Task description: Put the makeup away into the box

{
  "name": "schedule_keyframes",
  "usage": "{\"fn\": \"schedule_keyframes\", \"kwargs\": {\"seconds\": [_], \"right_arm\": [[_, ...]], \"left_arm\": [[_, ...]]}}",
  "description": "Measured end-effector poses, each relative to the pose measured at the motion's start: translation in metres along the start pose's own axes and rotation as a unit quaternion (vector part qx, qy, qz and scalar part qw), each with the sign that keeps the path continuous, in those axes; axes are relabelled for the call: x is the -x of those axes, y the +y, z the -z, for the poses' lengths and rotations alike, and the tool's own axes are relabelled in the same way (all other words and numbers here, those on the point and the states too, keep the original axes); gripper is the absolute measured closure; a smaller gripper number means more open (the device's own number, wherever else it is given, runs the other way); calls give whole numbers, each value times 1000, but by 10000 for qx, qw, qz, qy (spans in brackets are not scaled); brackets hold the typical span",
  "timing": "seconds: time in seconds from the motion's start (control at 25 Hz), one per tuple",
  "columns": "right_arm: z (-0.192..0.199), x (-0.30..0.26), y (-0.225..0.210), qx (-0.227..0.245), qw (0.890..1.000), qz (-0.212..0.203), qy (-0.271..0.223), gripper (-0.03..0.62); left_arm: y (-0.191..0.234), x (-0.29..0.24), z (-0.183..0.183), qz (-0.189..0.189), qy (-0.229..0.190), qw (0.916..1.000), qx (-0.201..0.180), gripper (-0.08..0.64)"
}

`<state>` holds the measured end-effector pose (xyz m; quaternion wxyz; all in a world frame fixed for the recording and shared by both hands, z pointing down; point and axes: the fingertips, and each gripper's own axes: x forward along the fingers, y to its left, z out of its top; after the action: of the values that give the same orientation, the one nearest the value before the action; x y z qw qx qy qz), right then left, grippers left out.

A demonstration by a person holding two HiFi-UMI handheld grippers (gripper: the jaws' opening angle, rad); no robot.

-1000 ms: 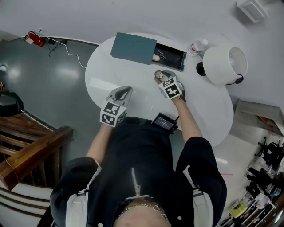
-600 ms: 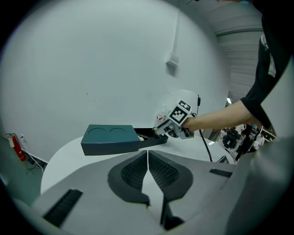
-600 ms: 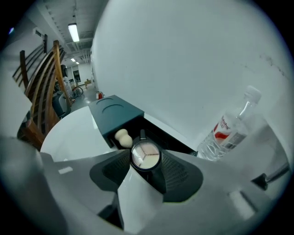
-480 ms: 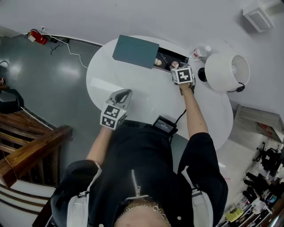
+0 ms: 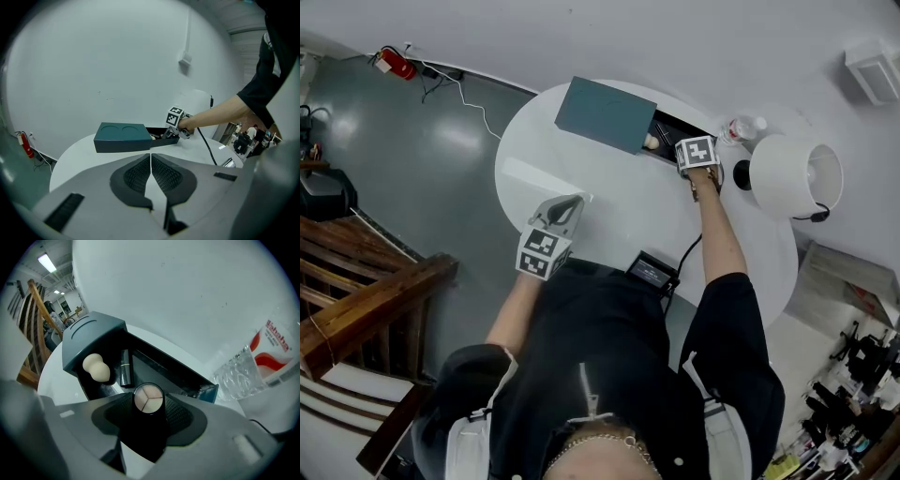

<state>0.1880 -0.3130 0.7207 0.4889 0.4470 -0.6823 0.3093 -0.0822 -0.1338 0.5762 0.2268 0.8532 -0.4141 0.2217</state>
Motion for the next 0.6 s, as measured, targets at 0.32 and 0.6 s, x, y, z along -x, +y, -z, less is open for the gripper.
{"fn": "schedule_keyframes", "kwargs": {"seconds": [0.32,0.6], "right_arm": [[-7,16,0,-412,9984,-235,-295,370],[-14,98,24,-518,9801,-489,-1854,461]], "left_arm": [[4,1,-2,6,-67,10000,34,545],[-5,-3,-10,228,-183,9995,-126,545]]}}
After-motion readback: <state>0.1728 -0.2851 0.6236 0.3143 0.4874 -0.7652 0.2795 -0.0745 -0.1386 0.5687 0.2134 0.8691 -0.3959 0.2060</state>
